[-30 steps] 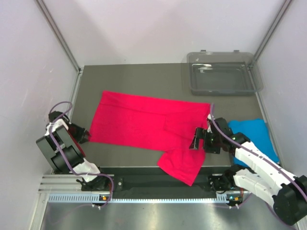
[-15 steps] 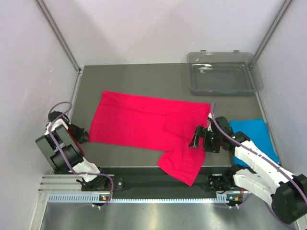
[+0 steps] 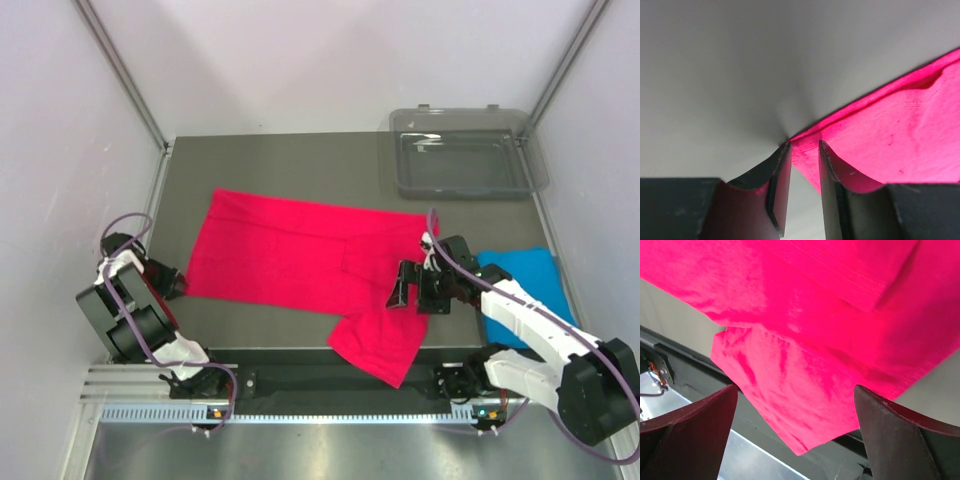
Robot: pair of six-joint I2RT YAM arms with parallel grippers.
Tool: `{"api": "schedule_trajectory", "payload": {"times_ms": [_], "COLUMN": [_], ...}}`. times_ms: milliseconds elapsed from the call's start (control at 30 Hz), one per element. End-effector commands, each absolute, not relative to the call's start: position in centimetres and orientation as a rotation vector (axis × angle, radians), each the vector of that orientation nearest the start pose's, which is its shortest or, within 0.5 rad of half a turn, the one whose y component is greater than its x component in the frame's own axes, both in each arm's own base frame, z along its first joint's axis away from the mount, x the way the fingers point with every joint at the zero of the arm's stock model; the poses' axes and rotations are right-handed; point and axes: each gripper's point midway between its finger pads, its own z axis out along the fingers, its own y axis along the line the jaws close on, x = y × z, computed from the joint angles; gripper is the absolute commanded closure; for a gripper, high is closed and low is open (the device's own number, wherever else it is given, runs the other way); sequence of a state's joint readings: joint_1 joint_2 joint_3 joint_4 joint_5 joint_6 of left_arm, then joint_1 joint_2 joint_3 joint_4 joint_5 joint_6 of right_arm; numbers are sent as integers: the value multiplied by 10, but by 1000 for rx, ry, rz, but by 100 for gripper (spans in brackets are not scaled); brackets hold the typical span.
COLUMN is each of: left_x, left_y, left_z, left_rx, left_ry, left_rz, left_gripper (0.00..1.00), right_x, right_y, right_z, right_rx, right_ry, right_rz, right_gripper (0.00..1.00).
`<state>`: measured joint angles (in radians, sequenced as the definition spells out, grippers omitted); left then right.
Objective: Fold and stack the t-shirts
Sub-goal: Fold the tshirt
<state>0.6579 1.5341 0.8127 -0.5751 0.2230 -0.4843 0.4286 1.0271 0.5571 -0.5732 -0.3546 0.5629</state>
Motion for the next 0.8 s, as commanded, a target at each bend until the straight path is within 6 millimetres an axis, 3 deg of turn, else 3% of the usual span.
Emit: {"api": "schedule_trajectory", "payload": {"times_ms": [0, 200, 300, 433, 767], "left_x": [224, 212, 216, 215, 212], "left_y": [128, 132, 139, 134, 117], "left_z": [1, 5, 18, 21, 3], "left_rx": [-1546, -1586, -1581, -1623, -1680], "left_ry": [2442, 2463, 2405, 2393, 2404], "left_rz": [-115, -35, 0, -27, -116], "left_gripper": [65, 65, 65, 64, 60], "right_x": [184, 193, 196, 194, 197], "right_y": [177, 182, 182, 179, 168], "right_z": [85, 84, 85, 82, 79], "right_rx": [-27, -89, -100, -124, -131], "right_ry": [2647, 2684, 2681, 2706, 2717], "right_rz": [845, 841, 846, 852, 846], "right_gripper": [0, 0, 0, 0, 0]}}
